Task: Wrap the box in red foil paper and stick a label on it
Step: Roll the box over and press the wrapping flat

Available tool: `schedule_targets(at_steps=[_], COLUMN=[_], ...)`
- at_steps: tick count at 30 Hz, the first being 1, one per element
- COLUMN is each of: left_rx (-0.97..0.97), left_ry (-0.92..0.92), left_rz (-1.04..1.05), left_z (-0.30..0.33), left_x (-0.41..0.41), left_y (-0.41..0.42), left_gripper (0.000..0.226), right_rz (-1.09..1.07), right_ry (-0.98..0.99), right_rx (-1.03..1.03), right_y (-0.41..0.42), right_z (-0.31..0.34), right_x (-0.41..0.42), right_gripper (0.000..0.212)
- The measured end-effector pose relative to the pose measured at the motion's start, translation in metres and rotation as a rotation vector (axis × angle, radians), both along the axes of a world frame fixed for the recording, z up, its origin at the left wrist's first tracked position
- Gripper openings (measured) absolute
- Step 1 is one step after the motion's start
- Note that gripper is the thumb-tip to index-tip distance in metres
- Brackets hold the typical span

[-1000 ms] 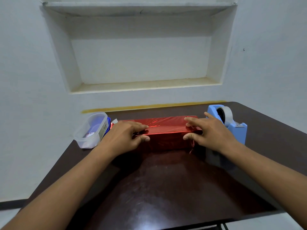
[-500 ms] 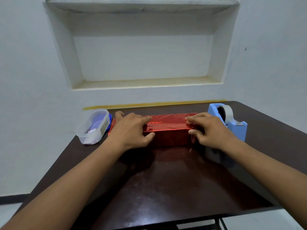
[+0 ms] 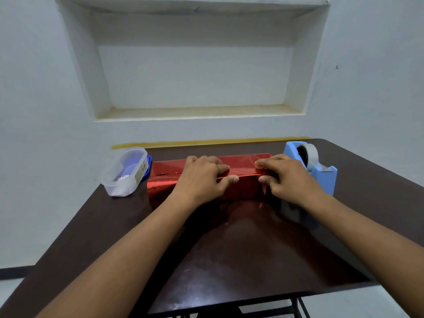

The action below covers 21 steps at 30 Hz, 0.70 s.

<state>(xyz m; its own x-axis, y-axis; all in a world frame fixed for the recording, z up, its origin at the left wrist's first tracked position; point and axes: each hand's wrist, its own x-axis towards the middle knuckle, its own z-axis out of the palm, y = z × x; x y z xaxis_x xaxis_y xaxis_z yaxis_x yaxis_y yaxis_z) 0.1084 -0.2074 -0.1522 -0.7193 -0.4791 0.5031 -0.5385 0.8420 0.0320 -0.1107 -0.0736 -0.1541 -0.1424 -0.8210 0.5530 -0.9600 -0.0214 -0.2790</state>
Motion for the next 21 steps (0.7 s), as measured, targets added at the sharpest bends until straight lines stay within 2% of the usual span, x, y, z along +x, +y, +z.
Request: schedule_targets(at_steps=[6,12,15,18,21], left_rx=[0.024,0.029,0.031,0.033,0.036], left_ry=[0.055,0.088,0.102,0.104,0.110], left_rz=[-0.023,-0.045,-0.050,-0.049,-0.050], left_z=[-0.008,-0.010,-0.011,-0.013,-0.013], left_x=[0.007,0.007,0.007,0.006,0.005], left_y=[-0.003,-0.002,-0.004,-0.005,-0.005], left_gripper=[0.057,0.052,0.052,0.052,0.052], right_rz=[-0.067,-0.149,-0.214,-0.396,-0.614], right_ry=[-0.018,0.091,0.003,-0.079,-0.165], right_rx=[0.046,0.035,-0.059,-0.191,-0.152], right_y=[0.004,0.015,0.029,0.042,0.051], right_z=[0.001,0.004,0.015,0.030,0.045], right_x=[0.006,0.023,0.026,0.018,0.001], right_gripper=[0.044,0.043,0.033,0.018,0.018])
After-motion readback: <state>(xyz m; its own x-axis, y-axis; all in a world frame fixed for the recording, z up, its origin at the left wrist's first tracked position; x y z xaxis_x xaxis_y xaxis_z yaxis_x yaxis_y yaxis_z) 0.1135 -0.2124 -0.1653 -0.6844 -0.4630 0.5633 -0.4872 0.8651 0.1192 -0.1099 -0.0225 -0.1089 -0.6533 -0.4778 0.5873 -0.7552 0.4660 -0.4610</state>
